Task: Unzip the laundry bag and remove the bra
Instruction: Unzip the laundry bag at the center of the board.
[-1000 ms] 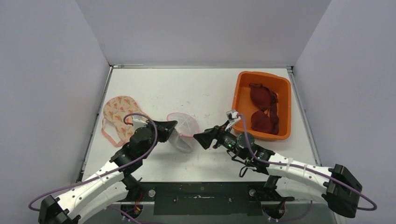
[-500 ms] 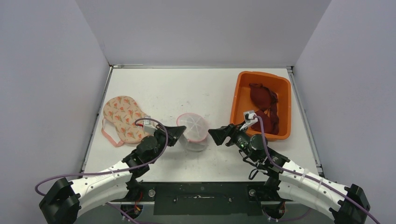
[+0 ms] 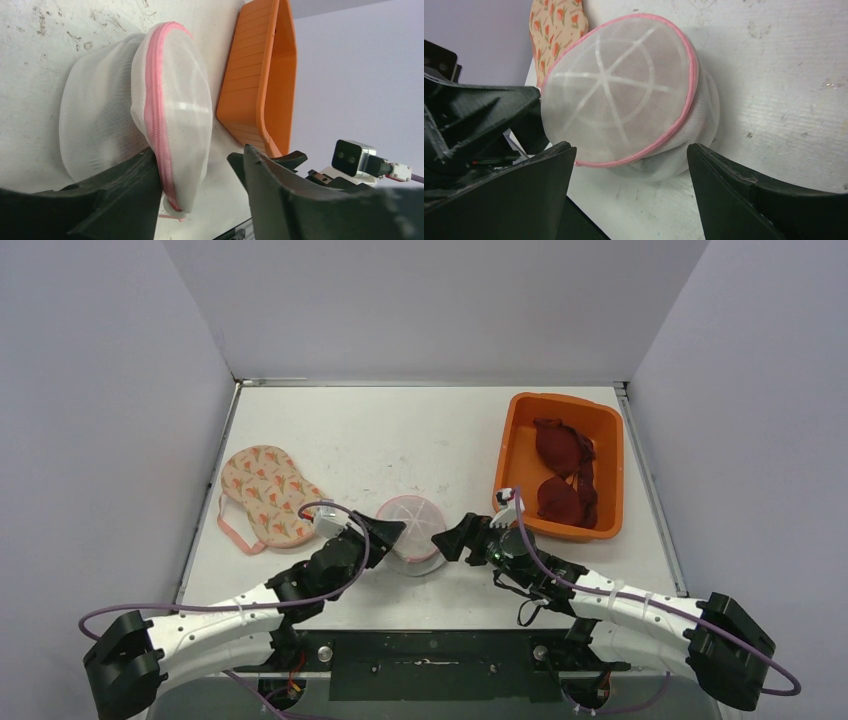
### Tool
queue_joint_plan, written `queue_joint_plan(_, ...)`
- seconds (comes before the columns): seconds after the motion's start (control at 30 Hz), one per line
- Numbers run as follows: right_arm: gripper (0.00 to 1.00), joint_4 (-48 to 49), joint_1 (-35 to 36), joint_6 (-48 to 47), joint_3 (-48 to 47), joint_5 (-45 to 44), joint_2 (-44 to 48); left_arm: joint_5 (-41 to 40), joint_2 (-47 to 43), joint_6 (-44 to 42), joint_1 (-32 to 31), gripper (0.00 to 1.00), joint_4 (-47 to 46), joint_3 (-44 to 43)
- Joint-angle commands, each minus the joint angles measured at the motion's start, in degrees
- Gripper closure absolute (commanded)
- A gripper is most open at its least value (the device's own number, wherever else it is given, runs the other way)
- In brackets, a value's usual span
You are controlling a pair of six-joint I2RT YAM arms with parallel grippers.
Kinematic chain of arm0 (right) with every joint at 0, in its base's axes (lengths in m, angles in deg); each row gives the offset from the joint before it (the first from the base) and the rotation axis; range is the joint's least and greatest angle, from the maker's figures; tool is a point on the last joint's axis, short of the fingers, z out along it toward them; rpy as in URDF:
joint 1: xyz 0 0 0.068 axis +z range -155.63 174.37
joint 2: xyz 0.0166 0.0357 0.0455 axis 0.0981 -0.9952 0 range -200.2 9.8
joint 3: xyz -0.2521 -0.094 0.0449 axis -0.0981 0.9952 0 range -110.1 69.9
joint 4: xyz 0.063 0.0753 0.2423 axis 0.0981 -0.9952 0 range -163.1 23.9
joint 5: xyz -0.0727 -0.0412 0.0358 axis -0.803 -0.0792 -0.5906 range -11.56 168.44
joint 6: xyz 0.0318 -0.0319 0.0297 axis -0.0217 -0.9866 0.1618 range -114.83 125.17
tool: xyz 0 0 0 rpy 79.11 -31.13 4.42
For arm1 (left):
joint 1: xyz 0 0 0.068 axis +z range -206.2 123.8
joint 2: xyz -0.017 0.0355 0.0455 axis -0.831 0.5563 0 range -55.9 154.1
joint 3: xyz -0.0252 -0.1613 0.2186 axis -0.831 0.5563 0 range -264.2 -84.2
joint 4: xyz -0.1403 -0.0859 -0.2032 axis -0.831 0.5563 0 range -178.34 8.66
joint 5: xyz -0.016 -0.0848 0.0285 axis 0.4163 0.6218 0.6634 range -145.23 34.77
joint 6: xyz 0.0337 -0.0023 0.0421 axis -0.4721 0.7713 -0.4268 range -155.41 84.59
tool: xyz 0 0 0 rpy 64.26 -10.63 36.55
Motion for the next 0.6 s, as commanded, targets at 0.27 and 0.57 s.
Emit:
queue_joint_plan(0.27, 0.14, 1.0, 1.8, -2.2, -3.0, -0.7, 0.9, -1.7, -11.7, -7.2, 0.6, 0.17, 33.4, -7.9)
queue_joint_plan(0.57, 0.14, -0.3, 1.5, -6.0, -3.9, 3.1, 2.6, 21.8, -14.0, -20.2, 18.4, 0.17, 30.7, -5.6)
